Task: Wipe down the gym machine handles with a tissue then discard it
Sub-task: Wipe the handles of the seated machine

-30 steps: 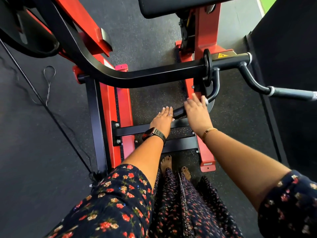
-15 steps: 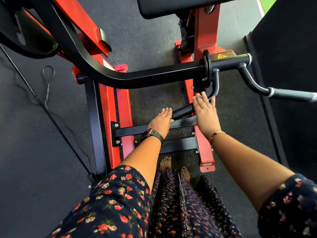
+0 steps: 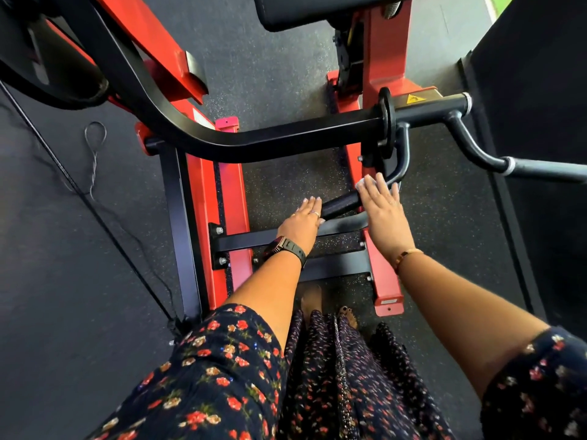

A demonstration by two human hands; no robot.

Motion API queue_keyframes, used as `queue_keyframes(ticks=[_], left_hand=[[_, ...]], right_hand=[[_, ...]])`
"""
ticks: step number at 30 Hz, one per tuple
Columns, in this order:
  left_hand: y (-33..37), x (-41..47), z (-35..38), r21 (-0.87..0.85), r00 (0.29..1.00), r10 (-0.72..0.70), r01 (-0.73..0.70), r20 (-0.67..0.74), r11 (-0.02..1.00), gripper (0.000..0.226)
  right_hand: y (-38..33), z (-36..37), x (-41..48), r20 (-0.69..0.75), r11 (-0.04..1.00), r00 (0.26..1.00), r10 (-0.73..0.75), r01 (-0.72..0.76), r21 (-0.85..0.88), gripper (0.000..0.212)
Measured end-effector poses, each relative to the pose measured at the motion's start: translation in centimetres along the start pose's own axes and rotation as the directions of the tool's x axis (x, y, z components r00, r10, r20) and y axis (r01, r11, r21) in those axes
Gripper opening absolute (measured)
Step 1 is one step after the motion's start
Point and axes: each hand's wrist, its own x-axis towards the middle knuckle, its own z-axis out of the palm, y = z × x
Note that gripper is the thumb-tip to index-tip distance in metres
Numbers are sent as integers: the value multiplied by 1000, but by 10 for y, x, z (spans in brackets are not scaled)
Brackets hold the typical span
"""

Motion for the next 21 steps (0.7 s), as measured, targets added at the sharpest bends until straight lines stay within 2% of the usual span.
queue_keyframes(ticks=[3, 6, 9, 12, 14, 18, 21], left_hand=[[-1, 1, -1, -15, 1000, 6, -6, -5, 1000, 51], [-2, 3, 0, -13, 1000, 5, -5, 2, 1000, 51], [-2, 4, 0, -31, 1000, -6, 6, -3, 1000, 51], [-1, 3, -1, -32, 1000, -4, 4, 10, 999, 51], [-2, 3, -2, -37, 1000, 2, -2, 18, 999, 51], [-3, 5, -1, -46, 999, 4, -2, 32, 999, 51], [-3, 4, 0, -38, 1000, 6, -5, 19, 999, 51]], right_hand=[[-21, 5, 11, -7, 999, 1000, 29, -29, -13, 70], [-44, 15, -3, 110, 992, 986, -127, 128, 0, 71], [-40, 22, -21, 97, 962, 958, -269, 272, -17, 72], [-13, 13, -21, 83, 965, 968, -236, 243, -94, 89], [3, -3, -14, 62, 977, 984, -168, 174, -124, 92], [6, -8, 6, 69, 983, 995, -67, 78, -165, 76], [-18, 4, 9, 79, 985, 994, -81, 92, -144, 64]])
